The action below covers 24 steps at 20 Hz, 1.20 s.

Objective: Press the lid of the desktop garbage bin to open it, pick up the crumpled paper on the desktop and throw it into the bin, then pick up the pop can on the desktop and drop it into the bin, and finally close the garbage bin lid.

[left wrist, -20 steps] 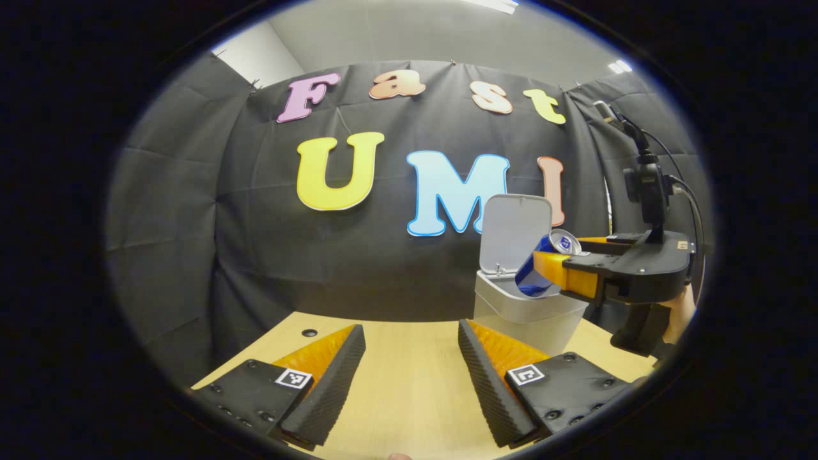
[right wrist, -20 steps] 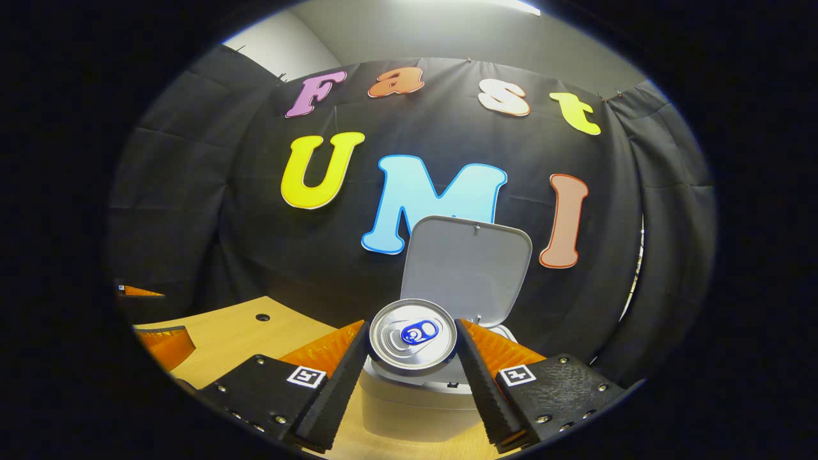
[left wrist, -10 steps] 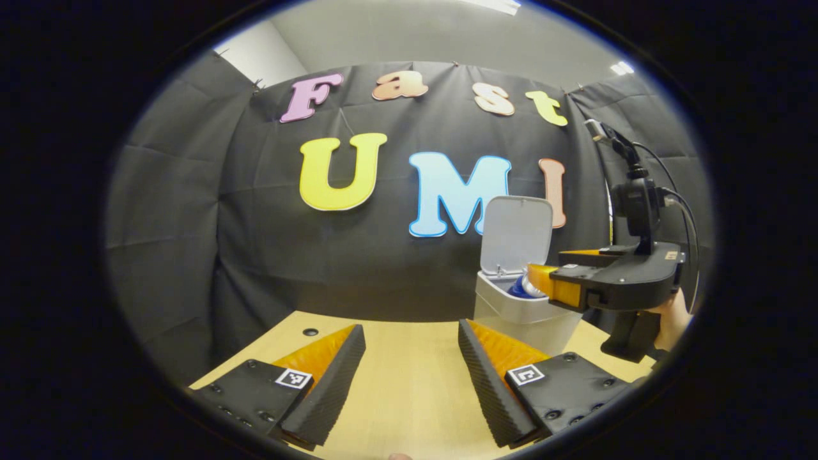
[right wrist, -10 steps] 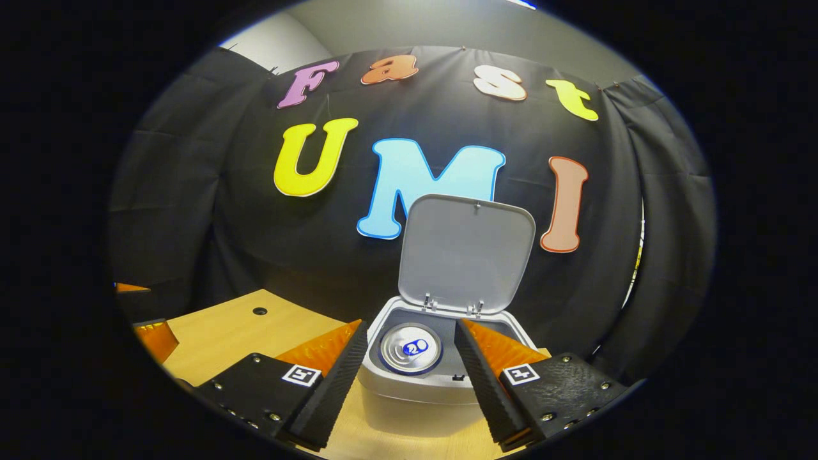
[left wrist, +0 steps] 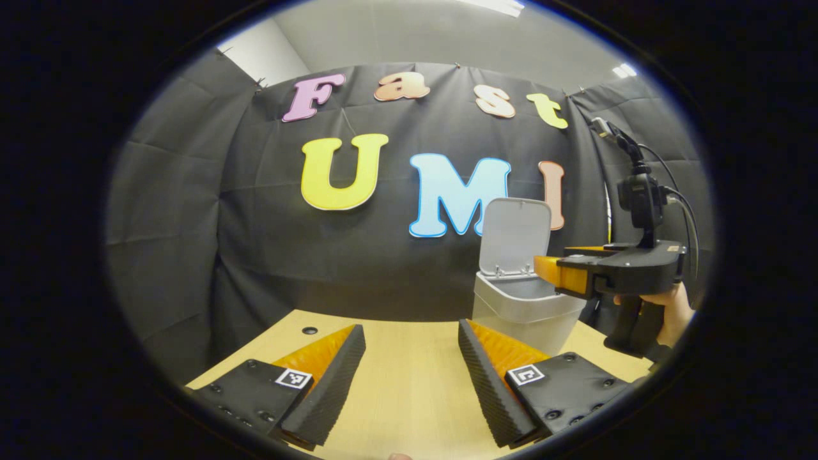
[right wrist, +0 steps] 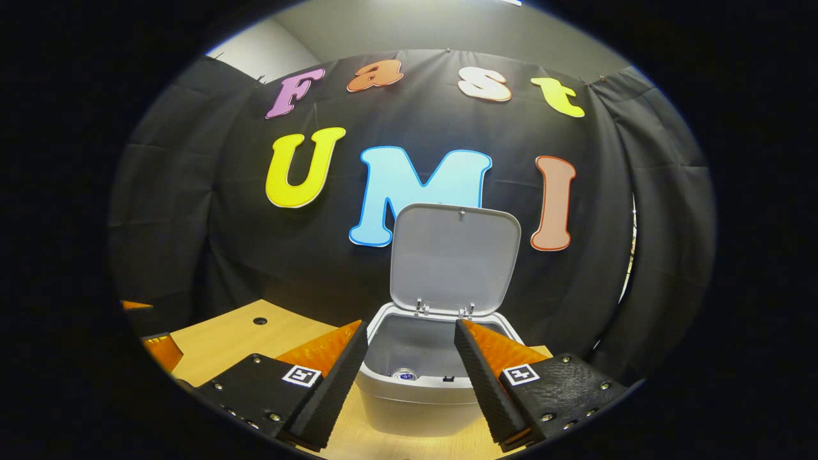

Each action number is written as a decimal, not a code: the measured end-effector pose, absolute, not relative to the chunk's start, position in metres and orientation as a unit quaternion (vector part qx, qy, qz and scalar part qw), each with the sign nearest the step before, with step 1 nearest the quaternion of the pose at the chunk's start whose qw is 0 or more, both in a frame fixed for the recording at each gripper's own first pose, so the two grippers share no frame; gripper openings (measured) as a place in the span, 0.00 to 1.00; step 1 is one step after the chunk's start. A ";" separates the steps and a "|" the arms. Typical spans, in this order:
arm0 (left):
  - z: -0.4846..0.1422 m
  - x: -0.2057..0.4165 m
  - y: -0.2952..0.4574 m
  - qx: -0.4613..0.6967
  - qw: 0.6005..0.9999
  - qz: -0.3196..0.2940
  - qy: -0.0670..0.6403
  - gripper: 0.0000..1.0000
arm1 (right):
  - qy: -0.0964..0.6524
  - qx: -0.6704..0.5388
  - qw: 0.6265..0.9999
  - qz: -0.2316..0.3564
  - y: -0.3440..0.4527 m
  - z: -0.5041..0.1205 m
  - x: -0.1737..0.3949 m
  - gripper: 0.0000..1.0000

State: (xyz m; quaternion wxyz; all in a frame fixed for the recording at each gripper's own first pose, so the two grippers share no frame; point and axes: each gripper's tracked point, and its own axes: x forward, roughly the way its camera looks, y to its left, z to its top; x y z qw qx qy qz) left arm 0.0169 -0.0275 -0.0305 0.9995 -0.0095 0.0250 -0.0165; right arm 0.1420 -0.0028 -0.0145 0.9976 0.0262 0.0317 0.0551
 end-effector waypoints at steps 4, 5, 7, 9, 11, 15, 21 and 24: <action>-0.031 0.018 -0.029 -0.010 0.999 -0.024 0.024 0.95 | 0.018 0.019 0.999 0.041 -0.018 0.007 0.150 0.88; -0.031 0.018 -0.030 -0.009 0.999 -0.026 0.025 0.95 | 0.012 0.015 0.999 0.039 -0.021 0.015 0.153 0.88; -0.031 0.019 -0.030 -0.009 0.999 -0.031 0.025 0.96 | 0.003 0.007 0.999 0.034 -0.028 0.029 0.160 0.88; -0.028 0.022 -0.030 -0.011 0.999 -0.035 0.024 0.95 | -0.005 0.003 1.000 0.030 -0.033 0.044 0.167 0.88; -0.028 0.023 -0.029 -0.017 0.999 -0.035 0.024 0.95 | -0.012 -0.005 1.000 0.025 -0.039 0.056 0.175 0.88; -0.031 0.027 -0.026 -0.020 0.999 -0.032 0.027 0.96 | -0.016 -0.021 0.999 0.023 -0.041 0.077 0.187 0.88; -0.034 0.046 -0.024 -0.020 0.999 -0.030 0.030 0.96 | -0.032 -0.015 0.999 0.015 -0.043 0.108 0.217 0.88; -0.036 0.058 -0.023 -0.018 0.999 -0.028 0.033 0.96 | -0.037 -0.014 0.999 0.006 -0.048 0.119 0.235 0.88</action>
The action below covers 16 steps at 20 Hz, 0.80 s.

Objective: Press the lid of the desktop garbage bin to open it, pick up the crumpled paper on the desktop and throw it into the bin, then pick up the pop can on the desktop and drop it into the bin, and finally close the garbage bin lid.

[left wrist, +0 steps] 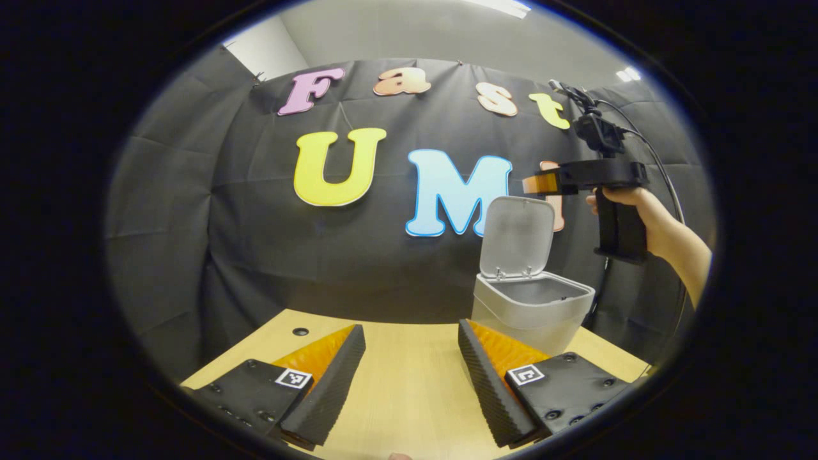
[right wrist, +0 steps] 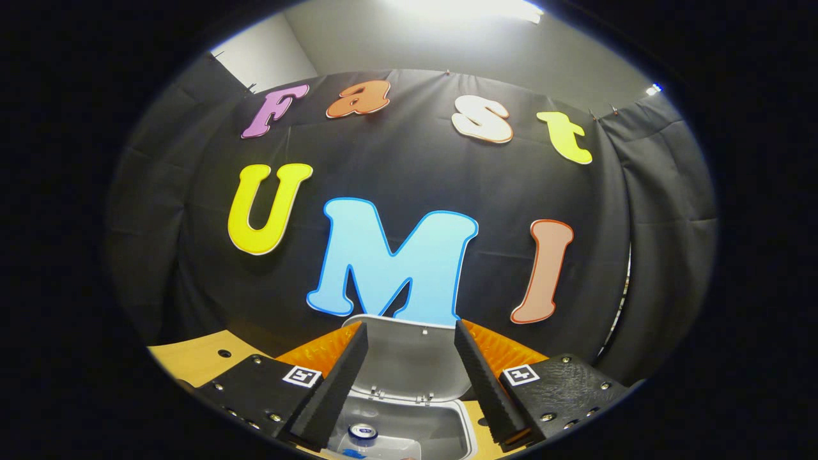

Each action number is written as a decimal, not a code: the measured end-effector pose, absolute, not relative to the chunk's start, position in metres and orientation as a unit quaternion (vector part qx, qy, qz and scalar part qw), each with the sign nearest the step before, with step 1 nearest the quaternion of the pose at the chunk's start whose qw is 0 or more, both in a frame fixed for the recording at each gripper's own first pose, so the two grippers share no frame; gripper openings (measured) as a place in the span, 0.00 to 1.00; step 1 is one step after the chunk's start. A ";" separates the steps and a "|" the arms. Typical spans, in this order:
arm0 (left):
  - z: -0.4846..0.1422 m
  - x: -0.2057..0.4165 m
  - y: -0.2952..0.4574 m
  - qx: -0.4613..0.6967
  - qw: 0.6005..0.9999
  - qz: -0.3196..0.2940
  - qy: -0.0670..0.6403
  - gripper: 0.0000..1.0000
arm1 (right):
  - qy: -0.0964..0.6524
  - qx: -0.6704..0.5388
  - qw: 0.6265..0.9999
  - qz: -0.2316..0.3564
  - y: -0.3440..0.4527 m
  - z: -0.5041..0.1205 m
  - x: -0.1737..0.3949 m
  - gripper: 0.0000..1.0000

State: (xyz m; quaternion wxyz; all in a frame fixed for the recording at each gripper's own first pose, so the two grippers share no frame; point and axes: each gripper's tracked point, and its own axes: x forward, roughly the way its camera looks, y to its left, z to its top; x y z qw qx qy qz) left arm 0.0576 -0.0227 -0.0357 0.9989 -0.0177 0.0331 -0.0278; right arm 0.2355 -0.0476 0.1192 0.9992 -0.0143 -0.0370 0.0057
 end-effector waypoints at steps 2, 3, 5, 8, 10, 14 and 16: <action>-0.038 0.055 -0.022 -0.019 0.999 -0.024 0.035 0.96 | -0.035 -0.008 0.999 0.003 -0.050 0.124 0.249 0.88; -0.037 0.056 -0.022 -0.021 0.999 -0.023 0.037 0.96 | -0.034 -0.006 0.999 0.002 -0.050 0.125 0.256 0.88; -0.037 0.058 -0.020 -0.022 0.999 -0.019 0.037 0.96 | -0.033 -0.003 0.999 0.000 -0.053 0.128 0.267 0.88; -0.037 0.060 -0.019 -0.026 0.999 -0.012 0.039 0.95 | -0.025 -0.001 1.000 -0.004 -0.057 0.129 0.282 0.88; -0.037 0.059 -0.019 -0.029 0.999 -0.009 0.041 0.96 | -0.021 0.000 1.000 -0.006 -0.060 0.127 0.289 0.88; -0.037 0.059 -0.019 -0.033 0.999 -0.006 0.041 0.96 | -0.001 -0.003 1.000 -0.013 -0.068 0.117 0.298 0.88; -0.037 0.059 -0.018 -0.036 0.999 -0.003 0.040 0.96 | 0.000 0.003 1.000 -0.010 -0.068 0.117 0.299 0.88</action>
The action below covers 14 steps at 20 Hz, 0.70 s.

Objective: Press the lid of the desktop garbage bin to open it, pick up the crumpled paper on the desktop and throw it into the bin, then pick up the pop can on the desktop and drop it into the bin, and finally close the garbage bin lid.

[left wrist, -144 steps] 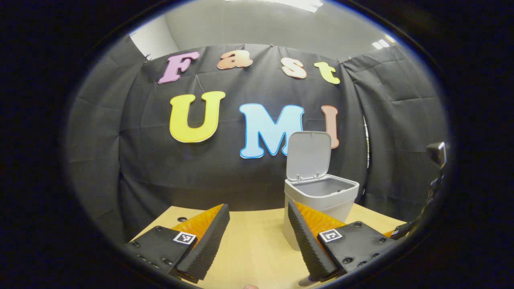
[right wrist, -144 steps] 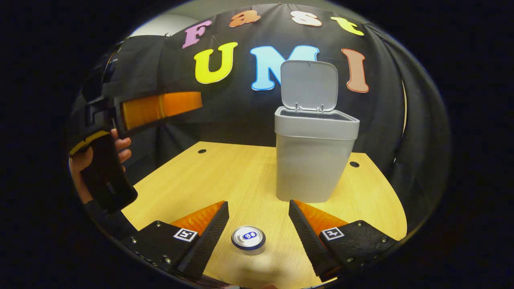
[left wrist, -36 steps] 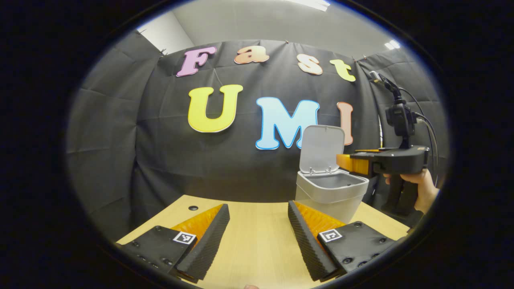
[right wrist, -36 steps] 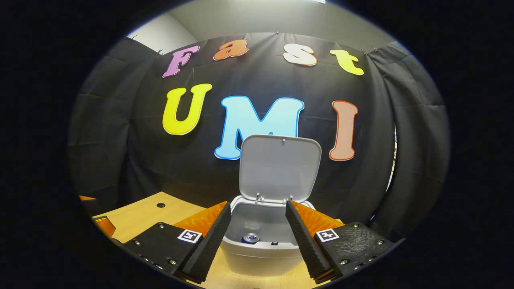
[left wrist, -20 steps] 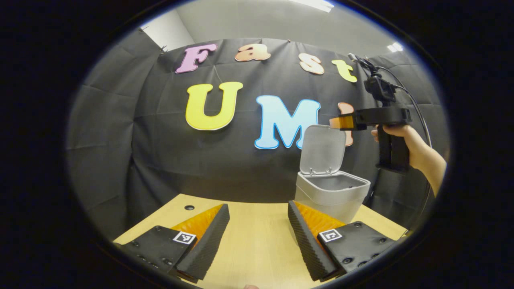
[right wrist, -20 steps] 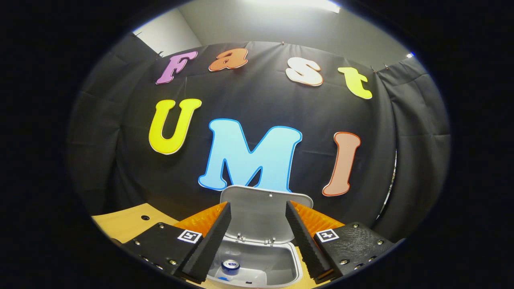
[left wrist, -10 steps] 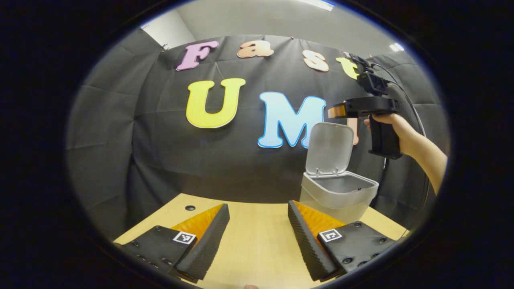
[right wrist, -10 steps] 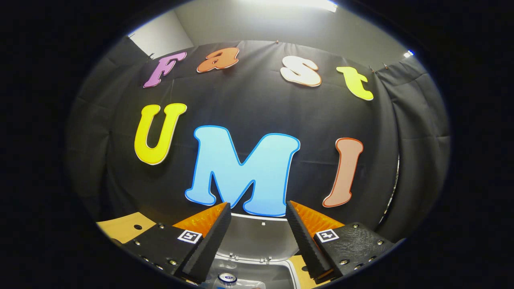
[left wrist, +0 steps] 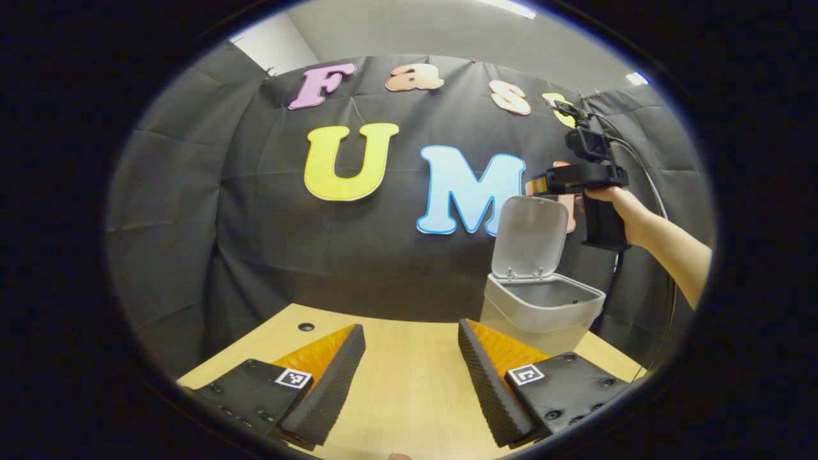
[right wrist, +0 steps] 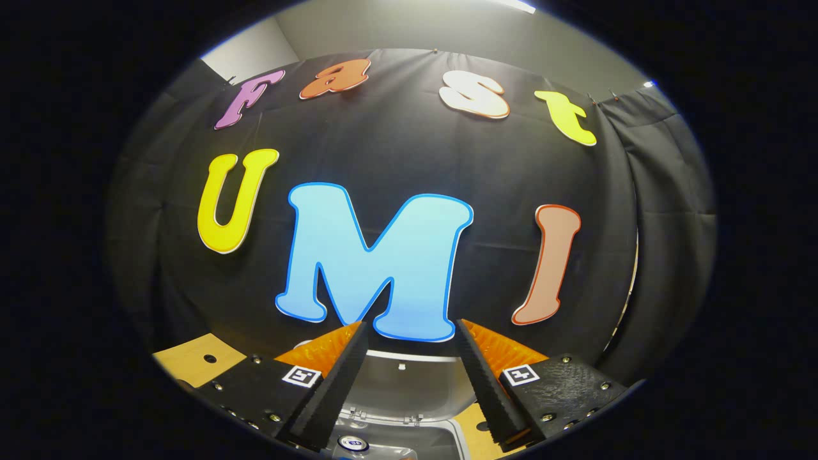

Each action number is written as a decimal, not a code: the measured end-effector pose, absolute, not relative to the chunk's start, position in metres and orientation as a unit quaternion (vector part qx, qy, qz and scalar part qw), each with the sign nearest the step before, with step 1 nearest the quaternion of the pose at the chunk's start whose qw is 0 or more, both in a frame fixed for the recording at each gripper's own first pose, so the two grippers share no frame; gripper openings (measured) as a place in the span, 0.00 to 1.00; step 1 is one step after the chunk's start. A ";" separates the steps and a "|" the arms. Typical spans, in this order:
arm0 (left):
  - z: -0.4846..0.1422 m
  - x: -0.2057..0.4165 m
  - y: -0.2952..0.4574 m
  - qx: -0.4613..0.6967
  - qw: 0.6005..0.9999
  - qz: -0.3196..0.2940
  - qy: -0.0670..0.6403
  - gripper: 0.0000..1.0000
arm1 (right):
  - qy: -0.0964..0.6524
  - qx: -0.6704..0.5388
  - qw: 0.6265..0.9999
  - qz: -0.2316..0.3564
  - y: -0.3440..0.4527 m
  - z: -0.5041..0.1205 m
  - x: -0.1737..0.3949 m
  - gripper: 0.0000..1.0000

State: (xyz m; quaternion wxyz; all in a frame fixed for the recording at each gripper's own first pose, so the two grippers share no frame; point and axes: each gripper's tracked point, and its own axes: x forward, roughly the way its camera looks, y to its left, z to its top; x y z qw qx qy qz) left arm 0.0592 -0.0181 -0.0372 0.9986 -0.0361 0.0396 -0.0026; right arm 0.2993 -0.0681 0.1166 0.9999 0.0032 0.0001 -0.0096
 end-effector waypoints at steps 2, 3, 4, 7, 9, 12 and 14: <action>-0.036 0.060 -0.018 -0.042 0.998 -0.002 0.035 0.96 | 0.002 0.000 1.000 -0.006 -0.067 0.115 0.298 0.88; -0.035 0.059 -0.017 -0.043 0.998 -0.002 0.034 0.96 | 0.001 -0.004 1.000 -0.006 -0.068 0.116 0.296 0.88; -0.036 0.058 -0.016 -0.041 0.999 0.001 0.036 0.96 | 0.002 -0.006 1.000 -0.006 -0.067 0.114 0.294 0.88; -0.035 0.059 -0.013 -0.037 0.999 0.011 0.030 0.96 | 0.000 -0.013 1.000 -0.009 -0.067 0.113 0.285 0.88; -0.036 0.058 -0.014 -0.037 0.999 0.011 0.030 0.95 | -0.004 -0.010 1.000 -0.009 -0.066 0.111 0.278 0.88; -0.035 0.057 -0.014 -0.029 0.999 0.010 0.024 0.96 | -0.005 0.008 1.000 -0.008 -0.065 0.105 0.263 0.88; -0.034 0.056 -0.015 -0.029 0.999 0.007 0.022 0.95 | -0.004 0.020 1.000 -0.004 -0.064 0.099 0.252 0.88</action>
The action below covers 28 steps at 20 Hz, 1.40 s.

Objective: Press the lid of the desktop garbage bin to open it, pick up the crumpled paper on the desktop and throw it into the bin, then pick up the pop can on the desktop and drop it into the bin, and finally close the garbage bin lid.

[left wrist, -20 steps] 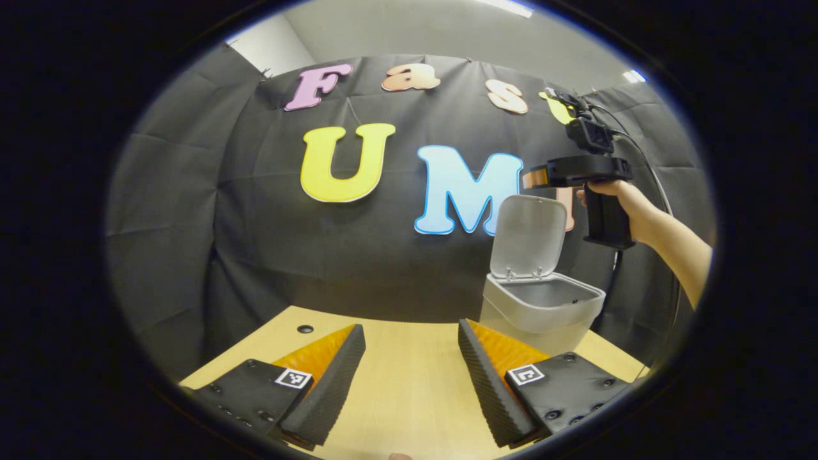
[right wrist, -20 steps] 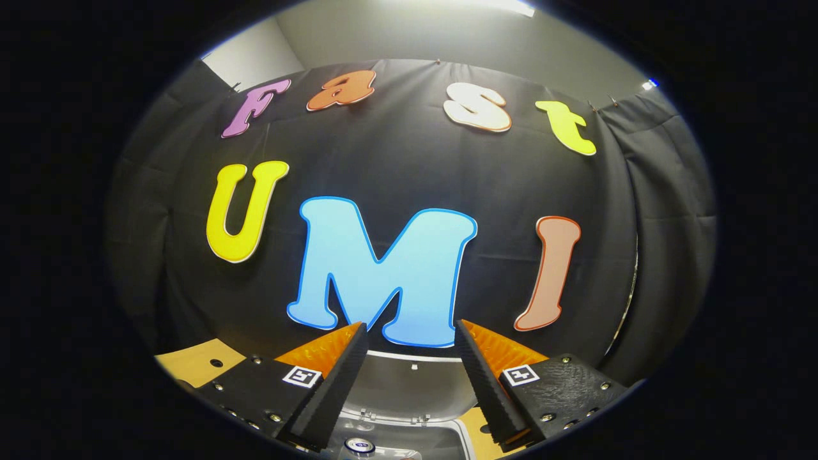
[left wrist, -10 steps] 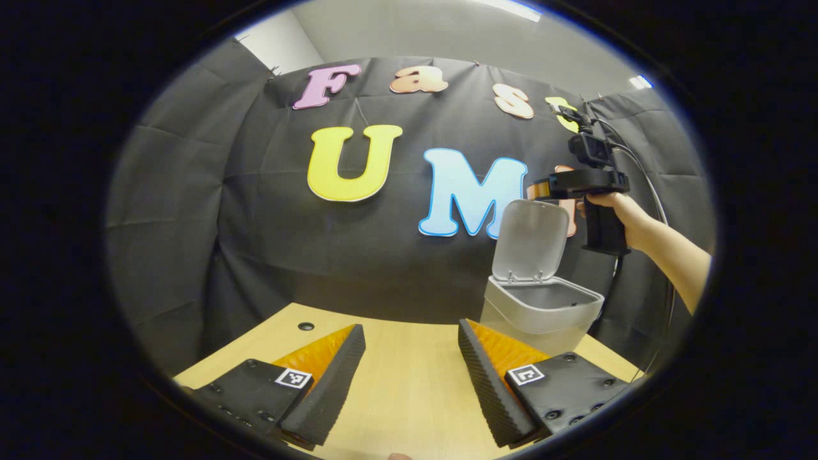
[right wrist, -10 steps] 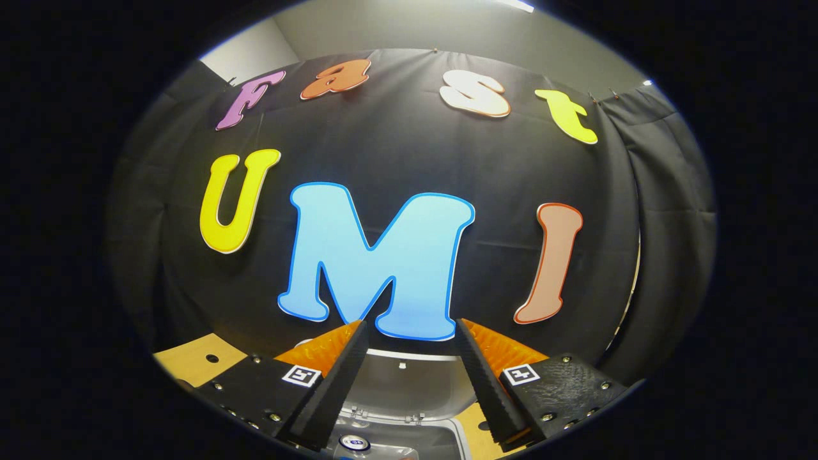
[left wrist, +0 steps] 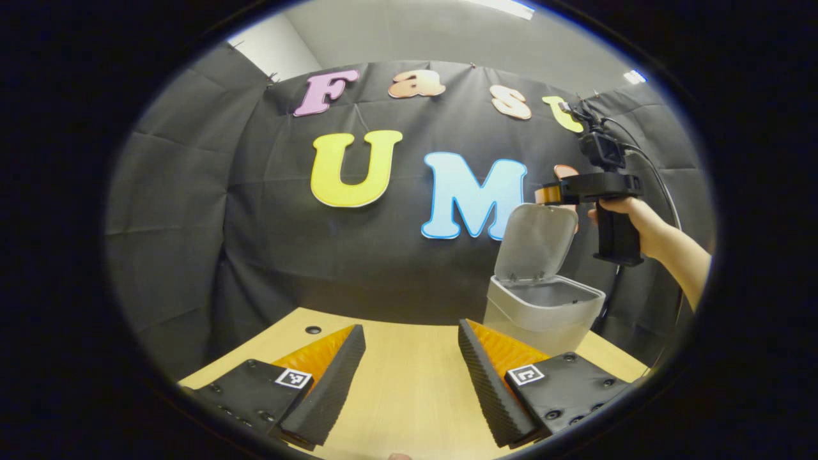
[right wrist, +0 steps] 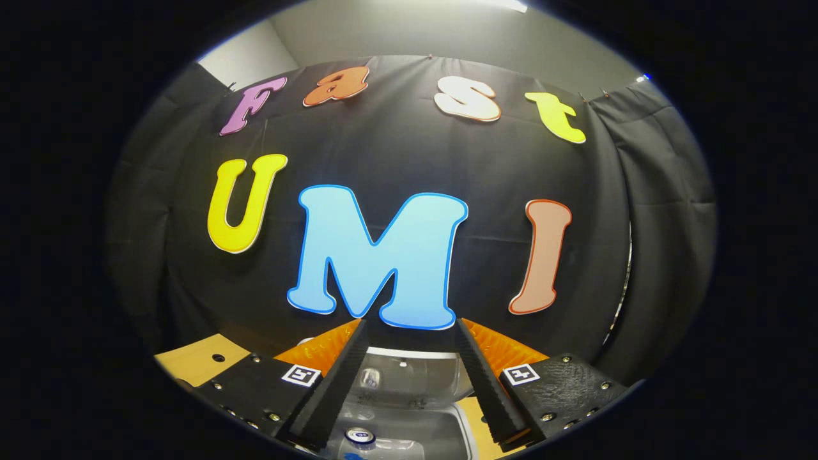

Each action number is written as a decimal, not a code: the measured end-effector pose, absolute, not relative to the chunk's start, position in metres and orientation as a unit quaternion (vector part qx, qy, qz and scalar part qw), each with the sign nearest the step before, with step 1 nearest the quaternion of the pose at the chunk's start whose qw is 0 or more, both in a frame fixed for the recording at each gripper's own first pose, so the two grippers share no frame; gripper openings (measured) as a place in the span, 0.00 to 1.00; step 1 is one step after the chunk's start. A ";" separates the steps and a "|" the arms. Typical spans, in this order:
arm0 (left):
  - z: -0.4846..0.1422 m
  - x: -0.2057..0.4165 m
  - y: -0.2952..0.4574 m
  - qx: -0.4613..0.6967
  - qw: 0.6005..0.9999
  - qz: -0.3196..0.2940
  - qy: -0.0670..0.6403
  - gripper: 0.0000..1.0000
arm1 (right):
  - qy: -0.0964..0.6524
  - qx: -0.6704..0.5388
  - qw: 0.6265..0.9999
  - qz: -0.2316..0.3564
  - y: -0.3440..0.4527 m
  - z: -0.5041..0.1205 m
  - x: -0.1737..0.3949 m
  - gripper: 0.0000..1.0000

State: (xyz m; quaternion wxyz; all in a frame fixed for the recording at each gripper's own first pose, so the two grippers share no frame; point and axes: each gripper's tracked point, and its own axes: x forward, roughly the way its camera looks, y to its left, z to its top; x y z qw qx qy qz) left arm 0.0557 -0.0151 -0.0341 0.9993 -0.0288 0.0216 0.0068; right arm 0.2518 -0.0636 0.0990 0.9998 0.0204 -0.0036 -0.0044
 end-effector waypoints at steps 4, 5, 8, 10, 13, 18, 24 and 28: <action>-0.031 0.055 -0.015 -0.023 1.000 0.002 0.017 0.95 | 0.003 0.025 1.000 0.007 -0.062 0.089 0.232 0.88; -0.031 0.055 -0.015 -0.022 1.000 0.002 0.016 0.96 | 0.006 0.025 1.000 0.009 -0.062 0.086 0.228 0.88; -0.033 0.036 -0.025 -0.021 1.000 0.001 0.015 0.96 | 0.014 0.025 1.000 0.012 -0.060 0.078 0.218 0.88; -0.034 0.032 -0.024 -0.022 1.000 0.001 0.016 0.96 | 0.015 0.023 1.000 0.011 -0.059 0.074 0.212 0.88; -0.032 0.034 -0.024 -0.018 1.000 0.001 0.015 0.96 | 0.029 0.027 0.999 0.014 -0.056 0.062 0.202 0.88; -0.033 0.034 -0.024 -0.018 1.000 -0.003 0.017 0.95 | 0.055 0.050 0.997 0.020 -0.049 0.036 0.195 0.88; -0.036 0.033 -0.018 -0.017 1.000 0.000 0.020 0.96 | 0.088 0.064 0.994 0.023 -0.039 -0.002 0.194 0.88; -0.038 0.032 -0.013 -0.021 1.000 0.002 0.023 0.96 | 0.103 0.062 0.992 0.023 -0.035 -0.027 0.200 0.88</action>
